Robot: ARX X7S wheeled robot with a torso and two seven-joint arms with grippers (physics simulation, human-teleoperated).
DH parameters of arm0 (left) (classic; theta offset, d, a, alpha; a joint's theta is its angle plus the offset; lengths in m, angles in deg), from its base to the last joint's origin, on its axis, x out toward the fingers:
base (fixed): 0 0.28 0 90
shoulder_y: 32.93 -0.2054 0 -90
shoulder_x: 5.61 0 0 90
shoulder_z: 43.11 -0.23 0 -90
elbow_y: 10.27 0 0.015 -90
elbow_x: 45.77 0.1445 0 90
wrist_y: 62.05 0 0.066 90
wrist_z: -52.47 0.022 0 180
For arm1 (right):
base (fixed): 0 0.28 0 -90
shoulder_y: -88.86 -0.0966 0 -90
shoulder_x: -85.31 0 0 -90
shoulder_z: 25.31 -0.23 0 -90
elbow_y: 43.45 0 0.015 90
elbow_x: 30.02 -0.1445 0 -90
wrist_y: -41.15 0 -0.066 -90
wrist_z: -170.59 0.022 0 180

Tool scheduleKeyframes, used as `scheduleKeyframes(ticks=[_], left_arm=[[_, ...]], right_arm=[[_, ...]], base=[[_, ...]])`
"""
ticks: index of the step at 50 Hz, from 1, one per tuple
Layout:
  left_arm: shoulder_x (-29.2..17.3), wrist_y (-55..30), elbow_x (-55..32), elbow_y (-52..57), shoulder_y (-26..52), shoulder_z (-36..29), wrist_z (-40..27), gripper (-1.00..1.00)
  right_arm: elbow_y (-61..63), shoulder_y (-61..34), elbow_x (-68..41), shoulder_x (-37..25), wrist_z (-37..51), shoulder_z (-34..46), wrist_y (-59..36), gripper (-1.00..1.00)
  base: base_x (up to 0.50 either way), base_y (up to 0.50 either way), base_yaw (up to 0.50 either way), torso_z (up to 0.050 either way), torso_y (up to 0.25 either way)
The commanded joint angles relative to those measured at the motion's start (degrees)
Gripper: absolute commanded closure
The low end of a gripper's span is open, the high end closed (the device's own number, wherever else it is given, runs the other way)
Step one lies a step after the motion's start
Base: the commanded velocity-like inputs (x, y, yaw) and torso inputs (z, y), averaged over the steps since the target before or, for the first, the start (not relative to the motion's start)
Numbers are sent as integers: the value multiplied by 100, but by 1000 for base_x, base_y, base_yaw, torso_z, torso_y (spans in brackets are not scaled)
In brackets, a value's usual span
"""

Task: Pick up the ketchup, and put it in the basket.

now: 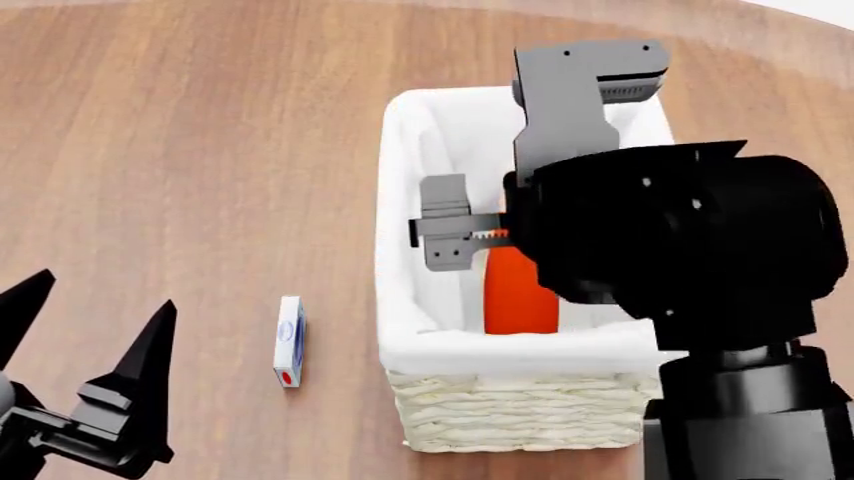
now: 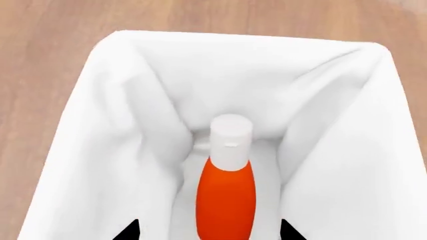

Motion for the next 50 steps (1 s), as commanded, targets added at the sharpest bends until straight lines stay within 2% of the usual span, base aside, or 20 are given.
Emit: scheduleKeyframes(ticks=[1, 5, 11, 12, 19, 22, 27, 29, 30, 34, 38, 50], left_arm=[[67, -78, -118, 311, -76, 128, 265, -100], [75, -95, -105, 294, -67, 108, 246, -100], [54, -143, -244, 428, -48, 144, 192, -100], [49, -152, -246, 461, -59, 146, 166, -100], [79, -161, -261, 425, -44, 114, 168, -100], [127, -250, -144, 318, 12, -6, 116, -100], [176, -269, -129, 231, 37, -61, 122, -100], [194, -262, -105, 183, 47, -80, 133, -100], [212, -237, -75, 141, 42, -96, 154, -100], [277, -217, -48, 87, 85, -63, 60, -100], [313, -201, 9, 52, 89, -109, 60, -100], [330, -200, 81, 9, 107, -168, 48, -100]], right_arm=[[2166, 660, -721, -129, 1010, -1021, -966, -100], [2850, 1007, -972, -235, 1244, -1158, -846, -100], [4066, 1876, -861, -499, 879, -1118, 288, -100], [4301, 1967, -665, -664, 938, -761, 239, -100], [5265, 2866, 117, -1025, 950, -273, 1318, -100], [5726, 3603, 1245, -1528, 728, 633, 2496, -100], [5696, 4485, 2379, -1821, 977, 1190, 3782, -100], [5632, 4662, 2658, -1879, 1074, 1341, 4019, -100], [5584, 4851, 3030, -1947, 1170, 1488, 4507, -100], [5513, 5270, 3635, -2087, 1353, 1645, 5581, -100], [5348, 5592, 3970, -2094, 1612, 1677, 6199, -100], [4970, 6031, 4625, -2069, 2019, 1952, 6720, -100]], base=[[0, 0, 0, 0, 0], [0, 0, 0, 0, 0], [0, 0, 0, 0, 0], [0, 0, 0, 0, 0], [0, 0, 0, 0, 0], [0, 0, 0, 0, 0], [0, 0, 0, 0, 0], [0, 0, 0, 0, 0], [0, 0, 0, 0, 0], [0, 0, 0, 0, 0], [0, 0, 0, 0, 0], [0, 0, 0, 0, 0]])
